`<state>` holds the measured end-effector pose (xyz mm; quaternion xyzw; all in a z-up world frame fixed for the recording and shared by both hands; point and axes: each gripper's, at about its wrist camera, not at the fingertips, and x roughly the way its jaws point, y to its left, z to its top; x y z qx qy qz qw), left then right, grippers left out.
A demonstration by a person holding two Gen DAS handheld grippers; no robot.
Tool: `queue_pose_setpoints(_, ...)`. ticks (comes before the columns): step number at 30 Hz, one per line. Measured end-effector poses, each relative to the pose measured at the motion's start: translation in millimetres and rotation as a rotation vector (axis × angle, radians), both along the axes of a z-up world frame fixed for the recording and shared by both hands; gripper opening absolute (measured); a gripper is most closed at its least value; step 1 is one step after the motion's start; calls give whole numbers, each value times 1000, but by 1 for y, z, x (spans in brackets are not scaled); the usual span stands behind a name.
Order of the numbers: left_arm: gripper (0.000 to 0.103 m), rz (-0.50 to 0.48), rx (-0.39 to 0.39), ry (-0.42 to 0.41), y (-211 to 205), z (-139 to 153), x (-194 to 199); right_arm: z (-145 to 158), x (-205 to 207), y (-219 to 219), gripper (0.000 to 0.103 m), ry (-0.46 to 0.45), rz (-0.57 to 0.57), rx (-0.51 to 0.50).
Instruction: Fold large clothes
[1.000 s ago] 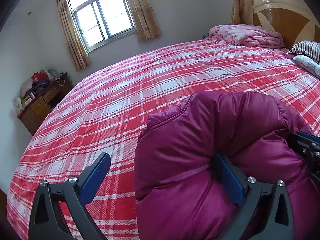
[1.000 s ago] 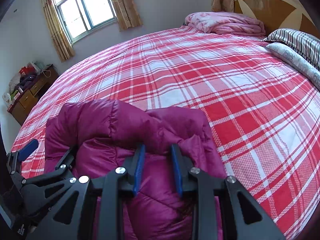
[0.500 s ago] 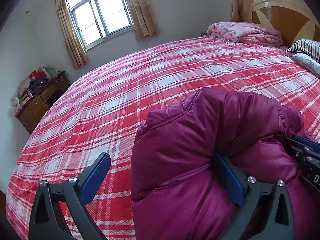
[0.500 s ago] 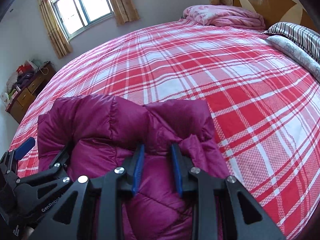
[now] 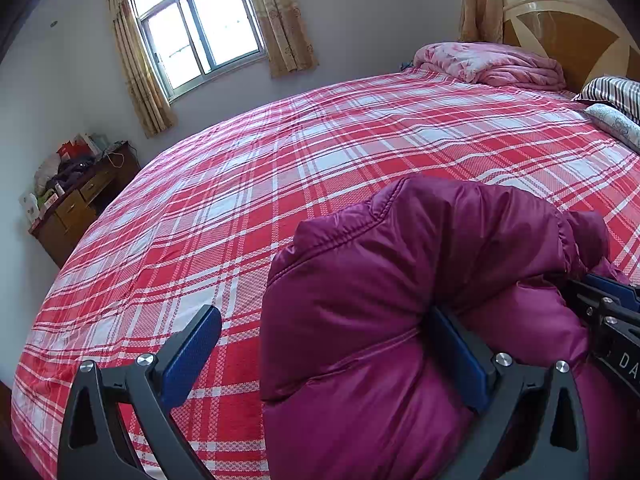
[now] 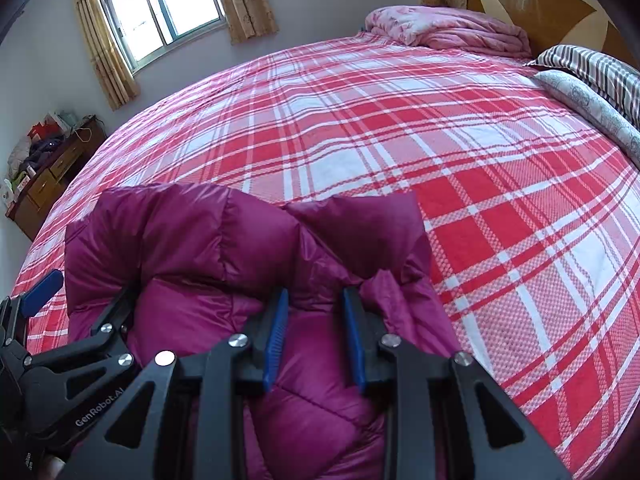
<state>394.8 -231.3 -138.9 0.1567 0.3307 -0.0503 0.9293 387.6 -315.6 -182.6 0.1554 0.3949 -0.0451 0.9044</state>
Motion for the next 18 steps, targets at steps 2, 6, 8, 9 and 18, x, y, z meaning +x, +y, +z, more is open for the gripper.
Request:
queue_pose_setpoints(2, 102, -1, 1, -1, 0, 0, 0, 0, 0, 0, 30, 0, 0, 0)
queue_pose_setpoints(6, 102, -7, -12, 7, 2, -1, 1, 0, 0, 0, 30, -1, 0, 1)
queue_pose_setpoints(8, 102, -25, -44, 23, 7, 2, 2, 0, 0, -2, 30, -5, 1, 11)
queue_pose_setpoints(9, 102, -36, -65, 31, 11, 4, 0, 0, -2, -3, 30, -9, 2, 20)
queue_pose_setpoints(18, 102, -159, -396, 171, 85, 27, -49, 30, -76, -50, 73, -122, 14, 194)
